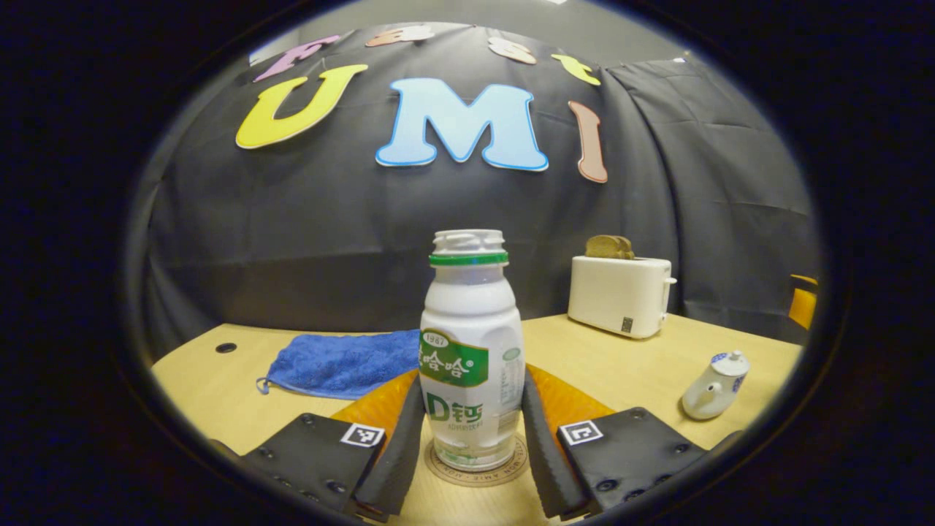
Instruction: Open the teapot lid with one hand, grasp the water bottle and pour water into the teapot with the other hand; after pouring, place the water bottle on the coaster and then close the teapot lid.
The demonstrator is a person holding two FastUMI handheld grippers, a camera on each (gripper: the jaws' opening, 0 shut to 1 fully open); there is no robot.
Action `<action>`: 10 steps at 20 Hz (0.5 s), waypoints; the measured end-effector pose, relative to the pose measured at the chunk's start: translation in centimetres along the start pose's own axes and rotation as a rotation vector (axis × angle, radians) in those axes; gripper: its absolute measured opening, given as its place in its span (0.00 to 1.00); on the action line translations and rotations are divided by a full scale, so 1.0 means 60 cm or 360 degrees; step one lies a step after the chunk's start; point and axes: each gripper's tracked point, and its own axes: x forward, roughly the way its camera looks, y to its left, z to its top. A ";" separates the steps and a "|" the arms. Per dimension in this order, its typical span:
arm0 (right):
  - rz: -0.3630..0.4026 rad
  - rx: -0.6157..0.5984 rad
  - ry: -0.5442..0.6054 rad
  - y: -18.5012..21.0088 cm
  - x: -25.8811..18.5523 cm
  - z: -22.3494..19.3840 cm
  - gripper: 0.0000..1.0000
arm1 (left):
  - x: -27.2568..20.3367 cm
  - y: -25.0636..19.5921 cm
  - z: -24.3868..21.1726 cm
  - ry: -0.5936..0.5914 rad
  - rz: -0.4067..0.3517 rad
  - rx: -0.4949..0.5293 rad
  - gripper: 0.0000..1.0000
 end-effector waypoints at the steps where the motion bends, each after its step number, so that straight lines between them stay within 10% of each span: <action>1: 0.0006 0.0009 0.0001 0.001 0.000 -0.001 0.91 | -0.002 0.002 -0.001 0.0005 0.0003 -0.0010 0.72; 6: 0.0035 0.0042 0.0040 0.005 -0.002 -0.018 0.91 | -0.024 0.025 -0.001 -0.0022 0.0098 -0.0038 1.00; 10: 0.0051 0.0053 0.0060 0.011 -0.012 -0.026 0.91 | -0.060 0.018 0.020 -0.0084 0.0109 -0.0065 0.96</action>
